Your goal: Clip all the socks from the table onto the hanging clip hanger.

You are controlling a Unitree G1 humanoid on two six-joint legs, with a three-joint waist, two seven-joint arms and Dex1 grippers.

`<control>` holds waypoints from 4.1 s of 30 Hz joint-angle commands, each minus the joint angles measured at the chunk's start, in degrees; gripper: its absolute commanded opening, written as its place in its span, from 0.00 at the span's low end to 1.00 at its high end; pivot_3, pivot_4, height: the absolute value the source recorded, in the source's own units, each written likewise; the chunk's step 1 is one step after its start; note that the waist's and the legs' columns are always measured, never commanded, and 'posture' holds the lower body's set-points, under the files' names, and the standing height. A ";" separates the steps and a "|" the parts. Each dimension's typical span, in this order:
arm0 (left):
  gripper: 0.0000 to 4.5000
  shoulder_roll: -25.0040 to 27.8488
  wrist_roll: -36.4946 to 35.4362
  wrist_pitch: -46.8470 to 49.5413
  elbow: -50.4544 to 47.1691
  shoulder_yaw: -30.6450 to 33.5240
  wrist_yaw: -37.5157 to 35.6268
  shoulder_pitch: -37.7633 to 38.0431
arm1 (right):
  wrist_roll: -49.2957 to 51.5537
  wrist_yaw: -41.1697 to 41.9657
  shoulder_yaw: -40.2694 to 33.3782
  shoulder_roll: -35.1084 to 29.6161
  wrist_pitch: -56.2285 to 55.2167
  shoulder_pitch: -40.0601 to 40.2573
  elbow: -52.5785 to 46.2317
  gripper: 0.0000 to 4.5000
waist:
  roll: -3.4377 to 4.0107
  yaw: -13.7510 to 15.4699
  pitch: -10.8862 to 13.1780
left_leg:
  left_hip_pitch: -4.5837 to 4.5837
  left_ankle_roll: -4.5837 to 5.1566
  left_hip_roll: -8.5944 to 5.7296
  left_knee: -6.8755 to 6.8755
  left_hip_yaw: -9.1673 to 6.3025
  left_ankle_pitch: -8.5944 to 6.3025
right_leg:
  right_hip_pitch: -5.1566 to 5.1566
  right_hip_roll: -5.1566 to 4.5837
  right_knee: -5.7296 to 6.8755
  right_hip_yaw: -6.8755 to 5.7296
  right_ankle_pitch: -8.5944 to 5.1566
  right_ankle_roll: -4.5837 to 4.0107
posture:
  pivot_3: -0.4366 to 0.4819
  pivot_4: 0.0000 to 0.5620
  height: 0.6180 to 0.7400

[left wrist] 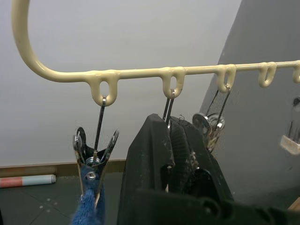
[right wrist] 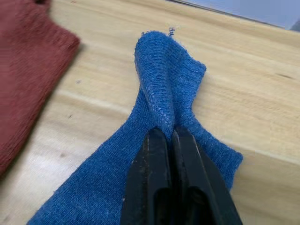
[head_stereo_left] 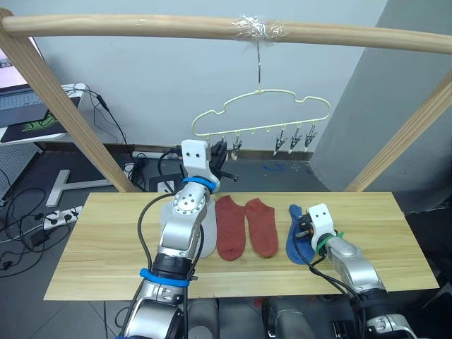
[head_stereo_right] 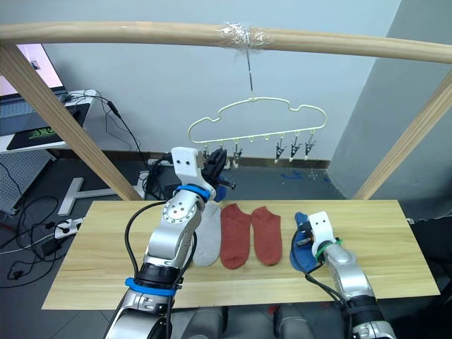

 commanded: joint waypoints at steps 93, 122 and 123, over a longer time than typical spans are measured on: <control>1.00 21.63 -33.36 29.25 -32.47 2.97 -8.71 9.88 | 8.77 14.23 4.74 -0.95 7.85 -8.86 -25.94 0.99 | 0.16 1.01 0.13 | -0.48 -0.25 -0.01 -0.87 -0.56 0.05 | -0.23 -0.18 -0.88 -0.68 -0.03 -0.31 | 0.87 0.32 1.00; 0.41 2.69 -0.75 0.54 -3.91 -8.01 -2.01 1.84 | 18.25 12.34 -1.10 -8.21 18.76 -10.83 -46.41 1.00 | 0.15 1.56 0.03 | -0.45 -0.24 -0.04 -0.74 -0.58 0.07 | -0.12 -0.17 -0.75 -0.70 0.11 -0.44 | 0.75 0.25 1.00; 0.41 2.28 -0.36 0.31 -3.25 -8.03 -1.97 1.46 | 18.54 12.39 -1.34 -8.31 18.94 -11.17 -46.50 1.00 | 0.15 1.53 0.03 | -0.44 -0.24 -0.04 -0.73 -0.58 0.07 | -0.12 -0.17 -0.75 -0.70 0.11 -0.44 | 0.75 0.25 1.00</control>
